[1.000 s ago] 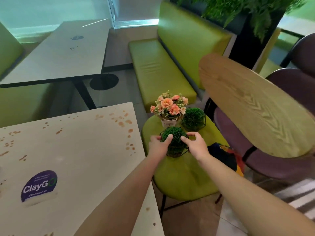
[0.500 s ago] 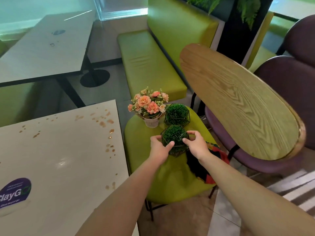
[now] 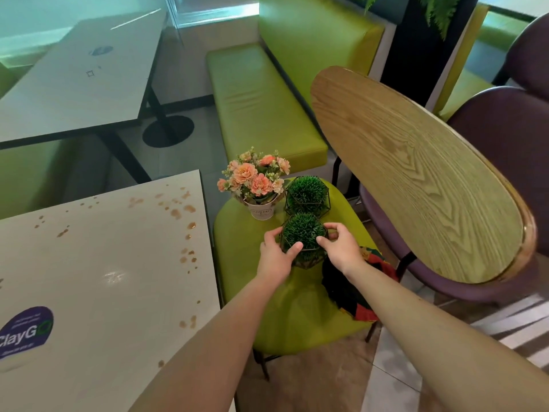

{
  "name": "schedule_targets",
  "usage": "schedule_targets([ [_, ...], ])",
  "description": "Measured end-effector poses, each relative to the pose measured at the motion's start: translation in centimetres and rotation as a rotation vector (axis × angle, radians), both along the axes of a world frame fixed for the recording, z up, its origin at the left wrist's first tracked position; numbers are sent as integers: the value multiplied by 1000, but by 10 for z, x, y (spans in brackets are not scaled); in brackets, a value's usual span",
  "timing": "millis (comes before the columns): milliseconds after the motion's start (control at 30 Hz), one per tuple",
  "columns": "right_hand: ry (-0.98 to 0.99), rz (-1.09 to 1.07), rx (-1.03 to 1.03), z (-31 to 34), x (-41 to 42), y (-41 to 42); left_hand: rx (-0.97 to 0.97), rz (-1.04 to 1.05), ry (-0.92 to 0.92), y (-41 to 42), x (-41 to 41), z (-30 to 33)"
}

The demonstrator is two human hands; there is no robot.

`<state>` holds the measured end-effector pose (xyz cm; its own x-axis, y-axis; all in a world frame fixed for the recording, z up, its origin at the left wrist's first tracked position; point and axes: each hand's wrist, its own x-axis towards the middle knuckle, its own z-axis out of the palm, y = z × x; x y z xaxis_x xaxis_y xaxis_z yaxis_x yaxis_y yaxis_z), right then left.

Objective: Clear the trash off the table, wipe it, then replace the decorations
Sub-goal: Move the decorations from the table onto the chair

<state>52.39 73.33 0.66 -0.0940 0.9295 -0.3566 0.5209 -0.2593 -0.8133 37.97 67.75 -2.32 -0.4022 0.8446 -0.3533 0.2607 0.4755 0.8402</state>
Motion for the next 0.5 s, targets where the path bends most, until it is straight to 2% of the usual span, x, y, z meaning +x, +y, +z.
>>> schedule_targets([
  [267, -148, 21, 17, 14, -7, -6, -63, -96, 158, -5, -10, 17],
  [500, -302, 48, 102, 42, -38, -40, 5, -105, 107, -32, -34, 45],
])
